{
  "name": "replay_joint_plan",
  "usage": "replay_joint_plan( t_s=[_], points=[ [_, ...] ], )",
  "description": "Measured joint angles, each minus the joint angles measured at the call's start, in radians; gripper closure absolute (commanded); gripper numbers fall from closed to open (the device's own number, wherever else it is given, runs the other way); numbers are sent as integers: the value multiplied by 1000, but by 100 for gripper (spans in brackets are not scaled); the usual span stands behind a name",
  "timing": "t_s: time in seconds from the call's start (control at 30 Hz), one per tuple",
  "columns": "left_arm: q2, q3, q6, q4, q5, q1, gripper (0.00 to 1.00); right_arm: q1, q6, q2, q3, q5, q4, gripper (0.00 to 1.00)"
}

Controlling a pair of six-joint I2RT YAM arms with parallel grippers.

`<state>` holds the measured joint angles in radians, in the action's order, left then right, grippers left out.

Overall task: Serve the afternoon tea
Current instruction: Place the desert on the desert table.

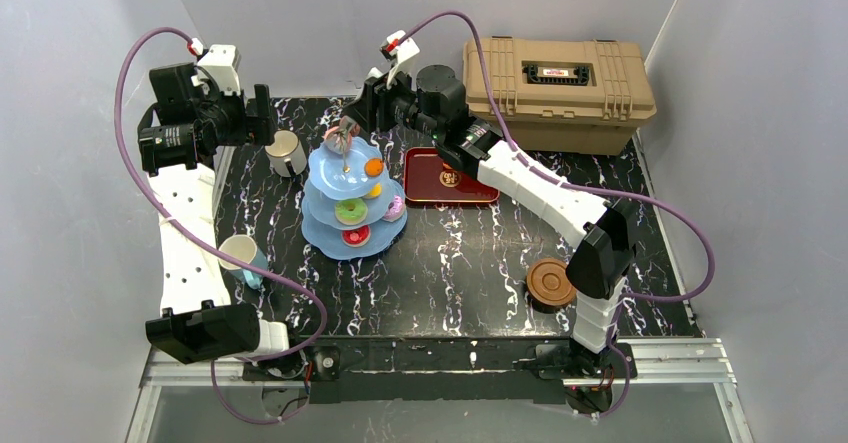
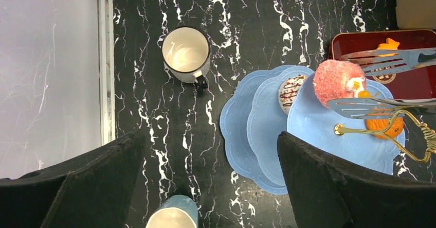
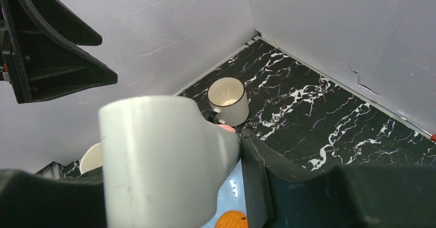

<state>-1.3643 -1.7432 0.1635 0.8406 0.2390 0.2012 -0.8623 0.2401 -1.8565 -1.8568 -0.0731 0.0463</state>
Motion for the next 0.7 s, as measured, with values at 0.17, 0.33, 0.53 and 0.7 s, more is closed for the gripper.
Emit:
replay_joint_plan(
  t_s=[0.17,0.33,0.53,0.7],
  points=[
    [0,0,0,-3,-3,0,2,0,0,0,1,7,0,41],
    [0,0,0,-5,-7,0,2,0,0,0,2,6,0,37],
    [1,3,1,-18,-12,0,2,0,0,0,9,7,1,40],
    [6,17,1,-25,-14,0,2,0,1,2,14,21,8,41]
  ],
)
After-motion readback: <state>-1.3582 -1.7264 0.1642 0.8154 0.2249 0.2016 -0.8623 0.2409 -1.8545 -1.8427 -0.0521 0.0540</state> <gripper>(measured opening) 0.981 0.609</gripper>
